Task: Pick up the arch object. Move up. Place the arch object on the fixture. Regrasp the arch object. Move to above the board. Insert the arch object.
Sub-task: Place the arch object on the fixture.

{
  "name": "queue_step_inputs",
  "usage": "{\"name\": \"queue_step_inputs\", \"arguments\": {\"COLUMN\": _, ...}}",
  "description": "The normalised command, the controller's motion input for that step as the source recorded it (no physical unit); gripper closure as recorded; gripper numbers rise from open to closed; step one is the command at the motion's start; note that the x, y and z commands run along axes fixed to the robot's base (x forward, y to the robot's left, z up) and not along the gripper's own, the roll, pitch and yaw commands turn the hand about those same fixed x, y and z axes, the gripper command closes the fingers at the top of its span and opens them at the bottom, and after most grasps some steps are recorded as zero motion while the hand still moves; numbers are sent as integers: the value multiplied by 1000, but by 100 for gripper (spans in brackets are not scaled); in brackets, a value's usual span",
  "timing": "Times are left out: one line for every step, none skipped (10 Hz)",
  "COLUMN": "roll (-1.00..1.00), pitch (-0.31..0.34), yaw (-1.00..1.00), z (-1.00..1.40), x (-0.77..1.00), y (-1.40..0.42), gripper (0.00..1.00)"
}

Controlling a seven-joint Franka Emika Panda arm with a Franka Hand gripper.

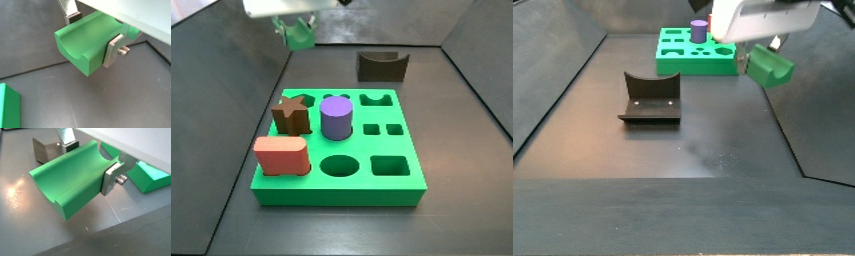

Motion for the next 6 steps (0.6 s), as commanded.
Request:
{"name": "queue_step_inputs", "arguments": {"roll": -78, "pitch": 13, "yaw": 22, "z": 1000, "x": -28, "y": -20, "gripper": 100}}
{"name": "queue_step_inputs", "arguments": {"roll": -95, "pitch": 16, "yaw": 21, "z": 1000, "x": -31, "y": -26, "gripper": 100}}
{"name": "queue_step_inputs", "arguments": {"roll": -105, "pitch": 17, "yaw": 17, "z": 943, "x": -29, "y": -26, "gripper": 100}}
{"name": "queue_step_inputs", "arguments": {"roll": -111, "pitch": 21, "yaw": 13, "z": 849, "x": -27, "y": -23, "gripper": 100}}
{"name": "queue_step_inputs", "arguments": {"roll": -124, "pitch": 28, "yaw": 0, "z": 614, "x": -10, "y": -19, "gripper": 100}}
{"name": "queue_step_inputs", "arguments": {"roll": -129, "pitch": 37, "yaw": -3, "z": 519, "x": -7, "y": -17, "gripper": 100}}
